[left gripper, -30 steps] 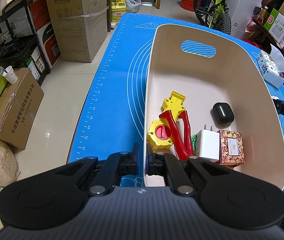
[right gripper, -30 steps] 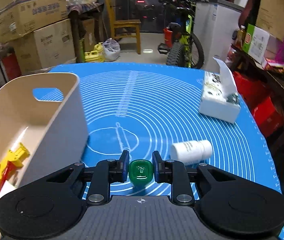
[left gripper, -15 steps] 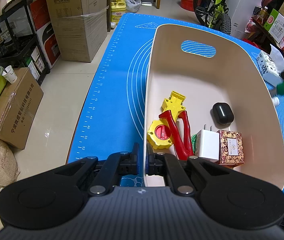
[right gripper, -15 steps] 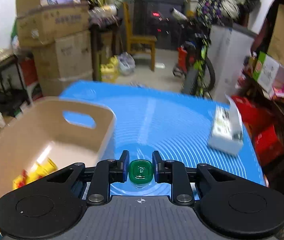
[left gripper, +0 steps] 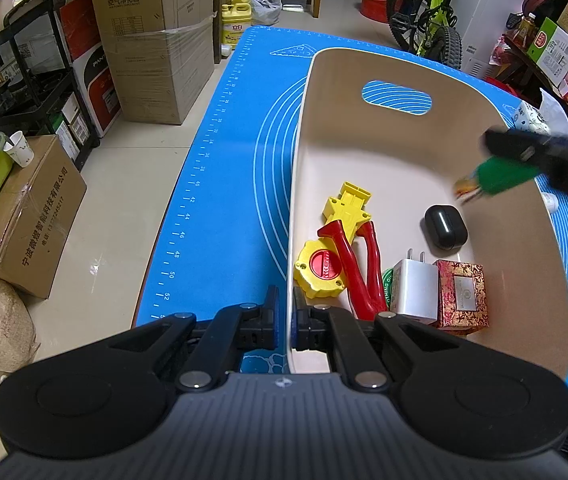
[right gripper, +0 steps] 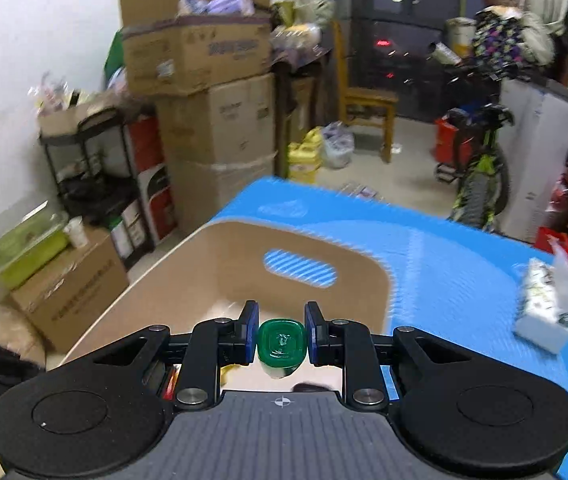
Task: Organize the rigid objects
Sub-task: 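Carry the green bottle into the bin and release it with the right tool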
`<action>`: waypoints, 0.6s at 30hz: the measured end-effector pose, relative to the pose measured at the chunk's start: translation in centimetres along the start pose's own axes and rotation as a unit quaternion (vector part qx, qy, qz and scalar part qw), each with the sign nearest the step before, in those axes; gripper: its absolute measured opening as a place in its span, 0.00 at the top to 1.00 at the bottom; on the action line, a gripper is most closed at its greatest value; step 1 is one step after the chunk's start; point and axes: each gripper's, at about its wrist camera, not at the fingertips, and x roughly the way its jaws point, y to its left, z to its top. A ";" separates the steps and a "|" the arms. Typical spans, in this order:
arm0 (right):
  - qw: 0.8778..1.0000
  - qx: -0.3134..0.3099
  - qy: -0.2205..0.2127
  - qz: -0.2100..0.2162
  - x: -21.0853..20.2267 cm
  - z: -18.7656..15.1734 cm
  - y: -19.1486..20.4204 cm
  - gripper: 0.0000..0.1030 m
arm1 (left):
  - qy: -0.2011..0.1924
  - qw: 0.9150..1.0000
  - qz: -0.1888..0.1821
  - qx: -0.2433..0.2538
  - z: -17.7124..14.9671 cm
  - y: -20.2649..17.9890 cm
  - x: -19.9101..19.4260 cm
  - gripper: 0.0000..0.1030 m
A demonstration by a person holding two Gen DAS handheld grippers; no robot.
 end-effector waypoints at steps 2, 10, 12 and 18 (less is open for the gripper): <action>1.000 -0.011 0.019 0.004 1.0 -0.4 1.0 0.68 | 0.000 1.000 0.000 0.000 0.0 0.0 0.0 0.91; 0.996 -0.029 0.085 0.009 3.6 -2.4 2.2 0.68 | 0.000 1.000 0.000 0.000 0.0 0.0 0.0 0.91; 0.995 -0.035 0.092 0.006 3.7 -2.8 2.3 0.68 | 0.000 1.000 0.000 0.000 0.0 0.0 0.0 0.91; 0.989 -0.058 0.136 0.006 4.3 -3.5 2.9 0.68 | 0.000 1.000 0.001 0.001 0.0 -0.1 0.0 0.91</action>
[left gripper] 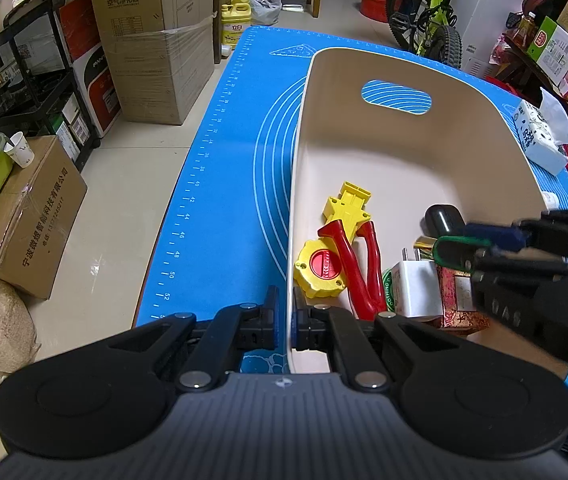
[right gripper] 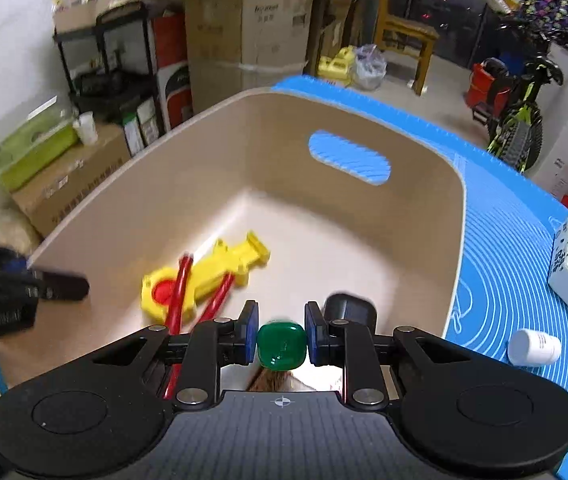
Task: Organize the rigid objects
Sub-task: 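Carry the green bottle into the bin and release it with the right tool, then grasp the white pill bottle with the right tool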
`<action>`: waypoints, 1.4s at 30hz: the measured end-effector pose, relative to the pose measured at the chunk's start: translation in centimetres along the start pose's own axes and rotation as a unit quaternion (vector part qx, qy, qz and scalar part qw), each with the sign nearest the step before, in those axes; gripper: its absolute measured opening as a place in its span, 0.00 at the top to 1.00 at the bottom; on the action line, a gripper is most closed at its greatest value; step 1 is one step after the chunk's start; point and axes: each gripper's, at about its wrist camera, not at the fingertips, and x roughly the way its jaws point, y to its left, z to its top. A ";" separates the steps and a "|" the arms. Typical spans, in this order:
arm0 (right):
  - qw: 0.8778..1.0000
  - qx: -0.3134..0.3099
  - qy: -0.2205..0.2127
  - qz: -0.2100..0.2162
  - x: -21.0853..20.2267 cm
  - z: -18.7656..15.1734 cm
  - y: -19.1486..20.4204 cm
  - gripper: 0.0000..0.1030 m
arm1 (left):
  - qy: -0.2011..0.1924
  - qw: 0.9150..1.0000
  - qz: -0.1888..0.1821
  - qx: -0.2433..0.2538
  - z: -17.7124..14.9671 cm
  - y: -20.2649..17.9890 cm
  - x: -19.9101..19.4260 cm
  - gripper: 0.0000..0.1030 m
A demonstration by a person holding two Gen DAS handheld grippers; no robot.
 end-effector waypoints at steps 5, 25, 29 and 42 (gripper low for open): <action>1.000 -0.008 0.024 0.000 0.4 -0.6 0.1 0.65 | 0.000 1.000 0.000 0.000 0.0 0.0 0.0 0.91; 0.984 0.135 -0.104 -0.046 -5.5 -0.6 -10.6 0.17 | 0.000 1.000 0.000 0.001 0.0 0.0 0.0 0.91; 0.978 0.154 -0.109 -0.089 -4.2 -2.1 -13.7 0.06 | 0.000 1.000 0.001 0.001 0.0 0.0 0.0 0.91; 0.967 0.195 -0.035 -0.159 3.3 -6.4 -21.3 0.05 | 0.001 1.000 0.003 0.003 0.0 0.0 0.0 0.91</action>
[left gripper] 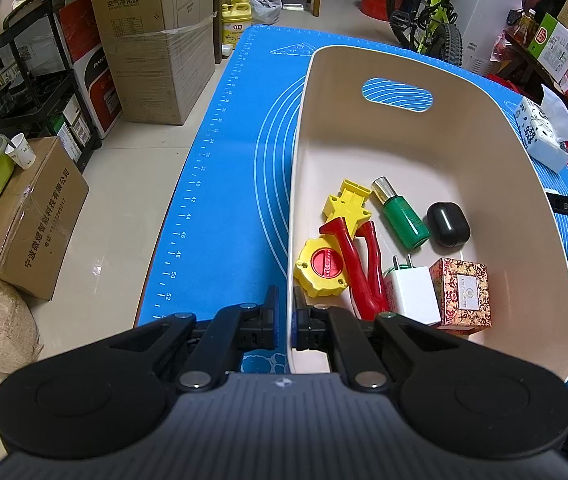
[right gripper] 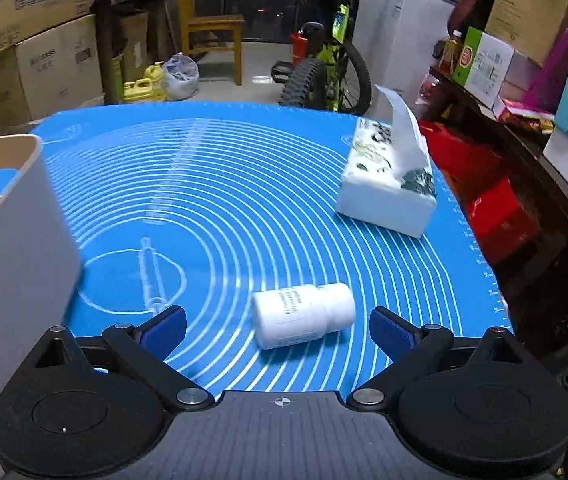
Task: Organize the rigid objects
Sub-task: 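Grasp the white pill bottle with the right tool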
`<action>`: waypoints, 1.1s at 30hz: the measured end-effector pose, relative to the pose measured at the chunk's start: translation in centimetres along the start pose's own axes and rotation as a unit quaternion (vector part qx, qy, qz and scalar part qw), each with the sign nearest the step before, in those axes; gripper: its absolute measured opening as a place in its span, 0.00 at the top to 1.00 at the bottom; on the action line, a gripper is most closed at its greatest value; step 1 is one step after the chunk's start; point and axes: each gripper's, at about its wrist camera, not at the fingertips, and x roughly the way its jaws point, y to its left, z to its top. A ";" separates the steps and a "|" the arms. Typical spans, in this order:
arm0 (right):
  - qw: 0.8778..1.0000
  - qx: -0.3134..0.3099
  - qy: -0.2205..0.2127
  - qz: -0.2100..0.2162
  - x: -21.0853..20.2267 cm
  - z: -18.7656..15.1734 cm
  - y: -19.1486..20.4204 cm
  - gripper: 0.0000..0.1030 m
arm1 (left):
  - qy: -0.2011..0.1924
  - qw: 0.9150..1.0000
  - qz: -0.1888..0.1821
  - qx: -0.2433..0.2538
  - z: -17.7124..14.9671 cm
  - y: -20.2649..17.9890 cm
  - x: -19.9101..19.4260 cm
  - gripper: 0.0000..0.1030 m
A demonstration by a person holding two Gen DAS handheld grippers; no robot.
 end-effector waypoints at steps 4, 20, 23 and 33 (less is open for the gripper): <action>1.000 0.007 -0.001 -0.013 1.7 -0.1 -0.6 0.05 | 0.003 1.000 0.004 0.003 0.0 -0.1 0.1 0.91; 0.999 -0.040 -0.012 -0.030 2.7 -1.1 0.1 0.37 | 0.004 1.000 0.008 0.005 0.1 -0.3 0.1 0.91; 0.999 -0.035 -0.027 -0.032 1.7 -1.1 0.1 0.37 | 0.004 1.000 0.008 0.005 0.1 -0.3 0.1 0.91; 0.996 -0.036 -0.076 0.012 -3.1 0.4 1.8 0.37 | 0.004 1.000 0.008 0.005 0.1 -0.3 0.1 0.91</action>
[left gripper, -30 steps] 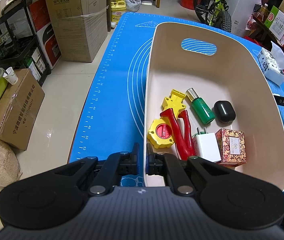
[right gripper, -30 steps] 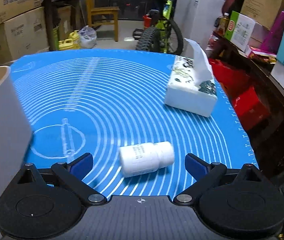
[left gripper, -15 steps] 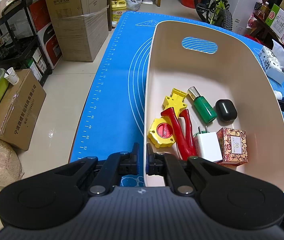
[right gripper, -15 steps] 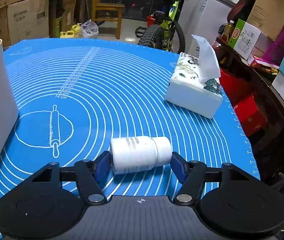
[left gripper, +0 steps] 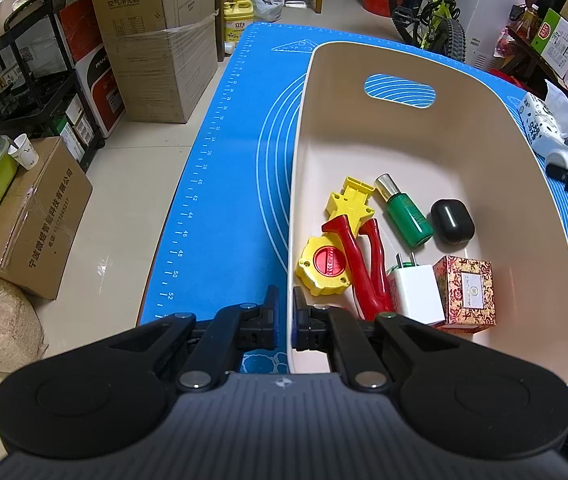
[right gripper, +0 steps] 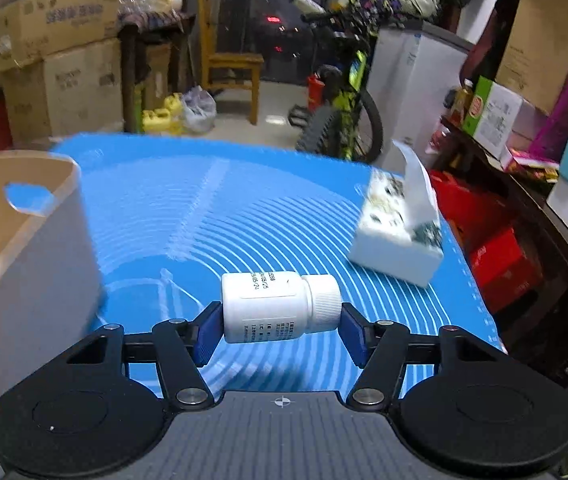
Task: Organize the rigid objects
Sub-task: 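Grasp the white pill bottle with the right tool, then carry the white pill bottle into the bin and release it with the right tool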
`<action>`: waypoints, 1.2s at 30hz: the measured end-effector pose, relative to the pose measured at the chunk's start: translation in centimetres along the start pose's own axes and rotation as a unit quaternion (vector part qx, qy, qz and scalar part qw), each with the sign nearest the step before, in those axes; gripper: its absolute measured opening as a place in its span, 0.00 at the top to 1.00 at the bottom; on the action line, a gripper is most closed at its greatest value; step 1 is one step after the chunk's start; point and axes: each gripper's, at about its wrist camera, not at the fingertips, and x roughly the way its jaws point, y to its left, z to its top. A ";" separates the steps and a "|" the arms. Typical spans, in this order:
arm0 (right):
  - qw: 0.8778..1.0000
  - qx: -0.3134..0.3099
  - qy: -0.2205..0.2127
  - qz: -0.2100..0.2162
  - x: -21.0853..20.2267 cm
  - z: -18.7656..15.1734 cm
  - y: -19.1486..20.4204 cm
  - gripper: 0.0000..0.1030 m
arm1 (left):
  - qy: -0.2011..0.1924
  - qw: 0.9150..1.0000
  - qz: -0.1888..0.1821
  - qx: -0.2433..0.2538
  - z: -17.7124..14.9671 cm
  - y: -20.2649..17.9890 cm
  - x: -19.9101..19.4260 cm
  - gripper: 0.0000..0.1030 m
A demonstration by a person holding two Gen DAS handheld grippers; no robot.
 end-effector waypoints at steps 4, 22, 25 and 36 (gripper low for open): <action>0.999 0.002 -0.031 0.021 -2.6 1.5 1.7 0.37 | 0.001 1.000 -0.001 0.000 0.0 0.0 0.0 0.91; 0.987 -0.068 -0.053 0.136 -9.6 4.4 13.5 0.37 | 0.000 1.000 -0.002 -0.002 0.0 0.1 -0.1 0.91; 0.985 -0.087 -0.027 0.147 -9.4 3.8 15.2 0.37 | 0.000 1.000 -0.001 -0.002 0.0 0.1 -0.1 0.91; 0.974 -0.149 0.064 0.159 -8.0 0.9 19.2 0.37 | 0.000 1.000 -0.001 -0.002 0.0 0.0 -0.1 0.91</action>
